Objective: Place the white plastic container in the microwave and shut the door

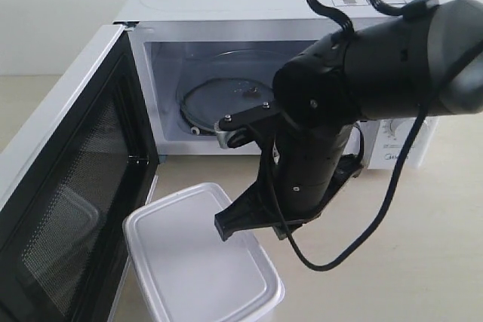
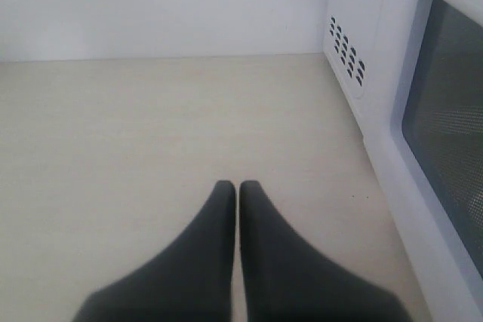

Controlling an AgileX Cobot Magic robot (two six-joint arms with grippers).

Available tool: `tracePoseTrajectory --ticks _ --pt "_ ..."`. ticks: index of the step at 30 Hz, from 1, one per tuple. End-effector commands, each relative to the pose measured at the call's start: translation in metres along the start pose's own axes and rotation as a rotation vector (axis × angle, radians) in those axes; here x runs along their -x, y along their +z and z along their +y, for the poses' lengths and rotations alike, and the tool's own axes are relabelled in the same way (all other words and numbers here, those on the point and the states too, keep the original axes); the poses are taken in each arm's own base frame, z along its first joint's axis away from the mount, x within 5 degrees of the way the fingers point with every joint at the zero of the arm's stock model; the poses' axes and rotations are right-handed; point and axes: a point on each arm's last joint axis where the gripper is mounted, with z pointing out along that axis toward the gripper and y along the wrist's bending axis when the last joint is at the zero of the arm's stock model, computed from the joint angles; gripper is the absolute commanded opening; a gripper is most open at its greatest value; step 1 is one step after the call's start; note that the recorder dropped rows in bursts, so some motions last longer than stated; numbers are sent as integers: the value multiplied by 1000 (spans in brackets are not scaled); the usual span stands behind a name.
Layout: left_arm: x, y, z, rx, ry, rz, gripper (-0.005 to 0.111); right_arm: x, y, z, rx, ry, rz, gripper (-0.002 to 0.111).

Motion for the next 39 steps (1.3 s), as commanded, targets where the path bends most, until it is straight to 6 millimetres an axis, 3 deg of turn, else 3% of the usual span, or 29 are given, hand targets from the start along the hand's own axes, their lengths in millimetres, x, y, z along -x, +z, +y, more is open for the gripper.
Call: tracePoseTrajectory --ticks 1,7,17,21,27,34,39 --pt "-1 0 0 -5 -1 -3 4 -5 7 3 41 2 43 0" --pt "-1 0 0 -5 -1 -3 4 -21 15 7 108 -17 127 0" --pt "-1 0 0 -5 -1 -3 4 -35 14 44 223 -123 123 0" --pt "-1 0 0 -5 -1 -3 4 -38 12 48 237 -124 134 0" --pt "-1 0 0 -5 -1 -3 4 -36 2 31 106 -82 112 0" --pt "-1 0 0 -5 -1 -3 4 -39 -51 21 176 -55 -206 0" --pt "-1 0 0 -5 -1 -3 4 -57 -46 -12 183 48 -333 0"
